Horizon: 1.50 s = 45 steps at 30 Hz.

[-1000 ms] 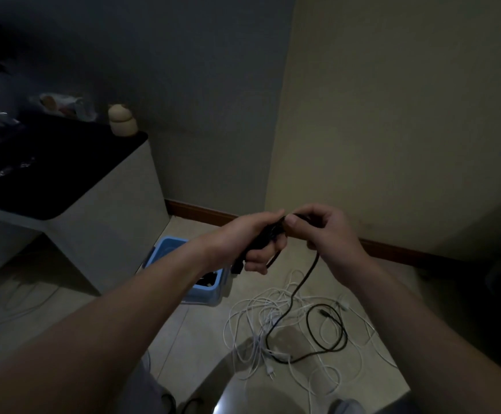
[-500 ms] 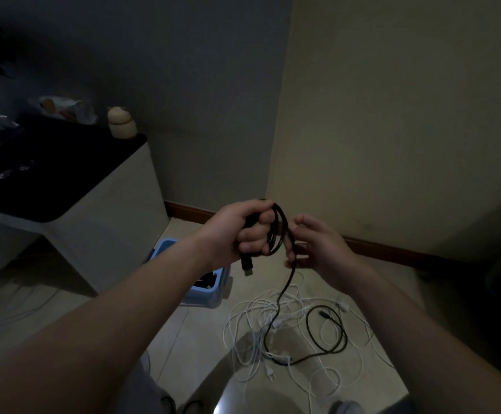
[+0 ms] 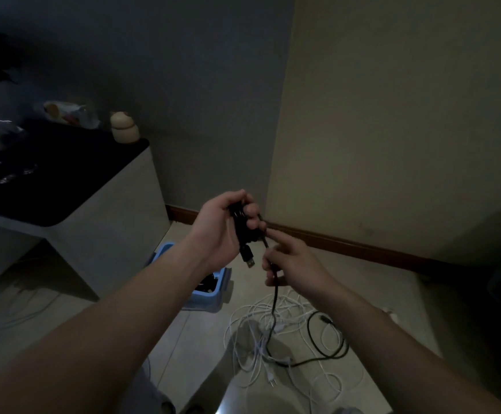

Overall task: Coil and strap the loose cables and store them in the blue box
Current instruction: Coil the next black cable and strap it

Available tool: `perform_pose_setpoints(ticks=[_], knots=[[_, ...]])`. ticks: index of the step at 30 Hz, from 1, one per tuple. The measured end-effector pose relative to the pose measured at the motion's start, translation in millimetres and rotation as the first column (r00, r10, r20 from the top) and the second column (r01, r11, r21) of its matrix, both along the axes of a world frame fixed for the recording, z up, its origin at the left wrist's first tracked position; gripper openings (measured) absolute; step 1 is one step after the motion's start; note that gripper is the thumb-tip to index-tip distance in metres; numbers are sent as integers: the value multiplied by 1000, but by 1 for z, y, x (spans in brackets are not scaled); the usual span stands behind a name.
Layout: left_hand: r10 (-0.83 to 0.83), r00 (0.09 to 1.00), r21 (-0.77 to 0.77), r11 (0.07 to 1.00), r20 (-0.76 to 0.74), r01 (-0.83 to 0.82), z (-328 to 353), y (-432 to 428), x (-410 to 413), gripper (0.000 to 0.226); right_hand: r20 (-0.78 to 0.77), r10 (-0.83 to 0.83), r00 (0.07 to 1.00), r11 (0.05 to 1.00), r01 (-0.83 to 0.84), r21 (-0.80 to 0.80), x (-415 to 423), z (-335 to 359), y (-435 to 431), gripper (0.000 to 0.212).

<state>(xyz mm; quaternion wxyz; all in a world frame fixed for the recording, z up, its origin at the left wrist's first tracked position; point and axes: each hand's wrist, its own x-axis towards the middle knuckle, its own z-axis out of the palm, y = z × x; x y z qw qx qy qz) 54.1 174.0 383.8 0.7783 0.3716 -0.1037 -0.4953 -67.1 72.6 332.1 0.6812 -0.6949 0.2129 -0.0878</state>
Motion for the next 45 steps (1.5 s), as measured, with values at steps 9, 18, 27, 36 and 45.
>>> perform_pose_setpoints(ticks=[9,18,27,36,45], knots=[[160,987,14,987,14,-160,-9,2,14,9,-192,199,961,978,-207,-23,-6,5,-1,38],[193,867,195,931,459,-310,-18,1,37,12,-183,275,944,914,-315,-254,-12,17,3,34],[-315,703,439,898,638,4,-24,-2,8,27,75,108,991,847,-52,-530,-14,34,-9,22],[-555,756,320,828,348,460,-24,-4,-3,50,223,-80,972,896,168,-411,-13,38,-21,22],[-607,714,358,790,349,497,-16,-1,-18,25,231,-74,970,907,161,-388,-14,29,-40,21]])
